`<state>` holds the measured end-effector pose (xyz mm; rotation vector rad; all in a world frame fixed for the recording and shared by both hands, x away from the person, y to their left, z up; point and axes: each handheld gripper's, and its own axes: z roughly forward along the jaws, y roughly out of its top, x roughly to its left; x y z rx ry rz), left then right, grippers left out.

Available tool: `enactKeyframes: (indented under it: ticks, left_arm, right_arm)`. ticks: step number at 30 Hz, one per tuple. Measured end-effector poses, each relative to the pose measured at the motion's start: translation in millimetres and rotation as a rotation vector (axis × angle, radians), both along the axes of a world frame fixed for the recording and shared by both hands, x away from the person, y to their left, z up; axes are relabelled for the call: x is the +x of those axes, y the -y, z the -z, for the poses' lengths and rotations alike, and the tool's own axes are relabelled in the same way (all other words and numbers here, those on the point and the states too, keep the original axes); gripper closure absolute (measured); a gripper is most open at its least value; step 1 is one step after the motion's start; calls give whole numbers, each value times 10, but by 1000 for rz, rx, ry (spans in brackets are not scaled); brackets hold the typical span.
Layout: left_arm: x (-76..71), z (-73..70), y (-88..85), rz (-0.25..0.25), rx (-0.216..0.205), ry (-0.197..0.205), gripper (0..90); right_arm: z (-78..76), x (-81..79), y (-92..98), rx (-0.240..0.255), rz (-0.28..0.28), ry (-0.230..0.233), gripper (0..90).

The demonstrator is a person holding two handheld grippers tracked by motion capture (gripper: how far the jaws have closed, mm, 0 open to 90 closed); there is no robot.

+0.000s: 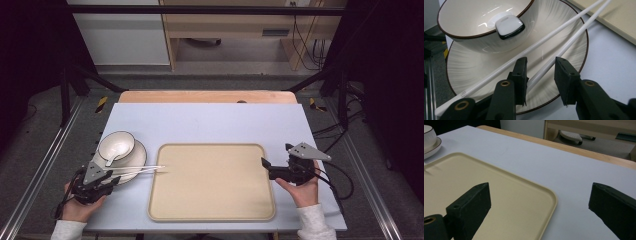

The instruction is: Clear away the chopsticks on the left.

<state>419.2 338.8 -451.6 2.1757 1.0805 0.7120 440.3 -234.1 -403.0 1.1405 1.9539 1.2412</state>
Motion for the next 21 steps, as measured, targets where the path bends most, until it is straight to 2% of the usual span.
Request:
enactKeyframes:
  ticks: [9, 15, 21]
  left_arm:
    - [2, -5, 94, 33, 12, -13, 739]
    - [14, 2, 146, 22, -23, -24, 779]
    - [27, 3, 196, -4, -38, -34, 822]
  right_arm:
    - [-1, 1, 2, 0, 1, 0, 45]
    - [-4, -1, 5, 1, 2, -4, 45]
    - [-1, 3, 3, -1, 2, -5, 45]
